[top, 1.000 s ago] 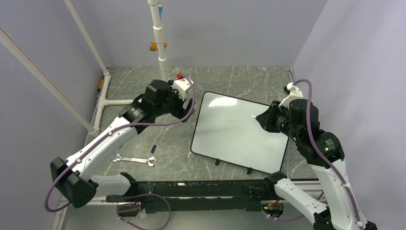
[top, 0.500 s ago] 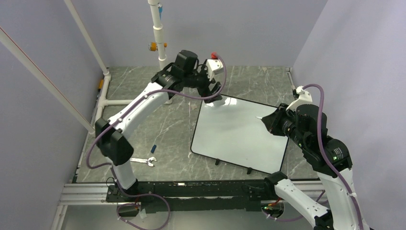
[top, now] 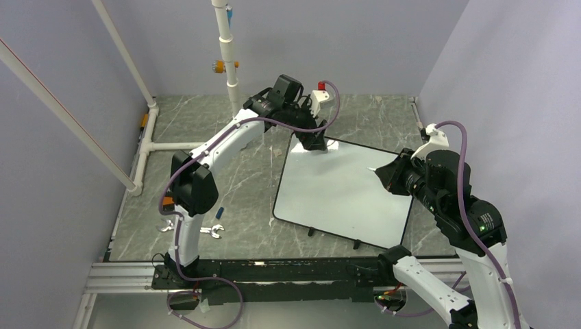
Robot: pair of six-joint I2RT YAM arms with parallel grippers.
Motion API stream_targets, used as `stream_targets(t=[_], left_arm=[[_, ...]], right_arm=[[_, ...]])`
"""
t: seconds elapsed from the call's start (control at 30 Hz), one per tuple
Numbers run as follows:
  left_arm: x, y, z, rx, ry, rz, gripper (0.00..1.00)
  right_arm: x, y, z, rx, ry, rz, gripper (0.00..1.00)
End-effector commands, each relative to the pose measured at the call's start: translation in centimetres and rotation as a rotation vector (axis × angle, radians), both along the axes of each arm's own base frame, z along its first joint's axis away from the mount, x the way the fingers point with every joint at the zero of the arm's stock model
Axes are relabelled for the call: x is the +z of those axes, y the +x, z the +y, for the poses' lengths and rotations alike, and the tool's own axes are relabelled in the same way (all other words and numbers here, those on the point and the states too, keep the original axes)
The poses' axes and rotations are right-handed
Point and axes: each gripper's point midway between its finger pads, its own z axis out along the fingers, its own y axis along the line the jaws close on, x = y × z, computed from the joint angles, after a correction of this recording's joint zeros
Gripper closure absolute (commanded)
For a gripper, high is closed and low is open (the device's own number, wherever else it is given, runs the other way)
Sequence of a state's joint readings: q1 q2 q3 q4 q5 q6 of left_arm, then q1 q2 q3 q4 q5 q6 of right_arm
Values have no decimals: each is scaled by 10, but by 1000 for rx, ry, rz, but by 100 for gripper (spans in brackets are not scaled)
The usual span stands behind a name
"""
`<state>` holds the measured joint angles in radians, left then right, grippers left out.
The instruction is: Write a sentence on the whiteboard
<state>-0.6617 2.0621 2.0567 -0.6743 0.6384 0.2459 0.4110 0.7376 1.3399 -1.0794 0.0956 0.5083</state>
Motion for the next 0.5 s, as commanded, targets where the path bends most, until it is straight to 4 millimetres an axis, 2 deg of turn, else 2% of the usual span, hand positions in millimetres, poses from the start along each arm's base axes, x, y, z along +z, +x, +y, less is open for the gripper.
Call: stream_targets(t=[0.0,0.3,0.47], left_arm=[[16,-7,-4,-29,-45,19,4],[-7,-9,6,7,11,78,6],[-6,-9,10,22,10,65,6]], right_arm=[[12,-4,1,7,24,-27,100],[14,-2,7,26,47,-27,100],[15,-2,10,35,60,-24,100]])
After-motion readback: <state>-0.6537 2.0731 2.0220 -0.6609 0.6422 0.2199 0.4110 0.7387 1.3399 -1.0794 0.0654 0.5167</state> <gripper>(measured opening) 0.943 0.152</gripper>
